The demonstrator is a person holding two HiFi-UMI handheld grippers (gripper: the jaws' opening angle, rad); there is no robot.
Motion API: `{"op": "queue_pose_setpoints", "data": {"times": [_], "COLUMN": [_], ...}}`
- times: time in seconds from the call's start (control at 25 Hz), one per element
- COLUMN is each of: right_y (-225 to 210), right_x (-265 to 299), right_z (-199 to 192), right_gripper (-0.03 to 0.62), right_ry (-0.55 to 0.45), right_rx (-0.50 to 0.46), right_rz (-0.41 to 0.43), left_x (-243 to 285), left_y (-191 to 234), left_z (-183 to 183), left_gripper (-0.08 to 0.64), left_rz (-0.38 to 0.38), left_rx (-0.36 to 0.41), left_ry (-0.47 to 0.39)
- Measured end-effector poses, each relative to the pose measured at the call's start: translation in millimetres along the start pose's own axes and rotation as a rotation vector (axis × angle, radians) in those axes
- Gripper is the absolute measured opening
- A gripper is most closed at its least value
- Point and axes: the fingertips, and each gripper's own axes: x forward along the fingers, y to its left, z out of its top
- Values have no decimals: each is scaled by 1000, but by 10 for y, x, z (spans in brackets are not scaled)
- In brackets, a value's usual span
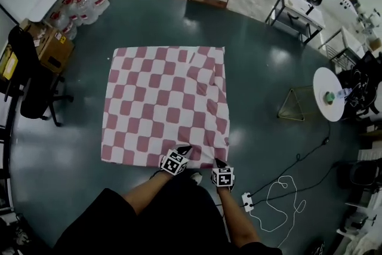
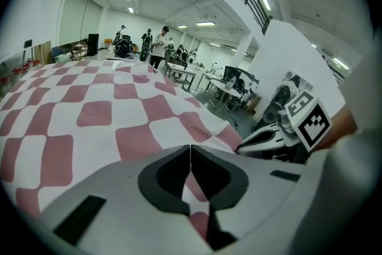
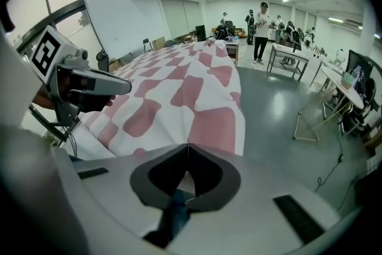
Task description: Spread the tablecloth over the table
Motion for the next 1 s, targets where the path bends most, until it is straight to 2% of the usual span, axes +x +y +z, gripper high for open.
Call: {"op": "queue_pose_setpoints", "data": {"times": [0.12, 0.24, 0.48, 0.8, 1.0], "right_y": [39, 80, 3, -190, -388], "right_x": [-56, -27, 43, 33, 167], "right_z": [178, 506, 1074, 1809, 2330], "right_gripper": [18, 18, 18, 18, 18], "right_ry": [-40, -81, -142, -224, -256], "right_rx": [7, -28, -42, -104, -168], "right_rz": [23, 32, -4, 1, 68], "left_x": [45, 107, 187, 270, 414], "left_y": [-46, -66, -7, 134, 294], "left_z": [29, 109, 344, 813, 1158], "left_gripper": [17, 17, 17, 17, 17], "left_rz": [-37, -72, -104, -58, 28], "left_rx": [20, 38, 41, 29, -19], "left_ry": [2, -6, -39, -110, -145]}}
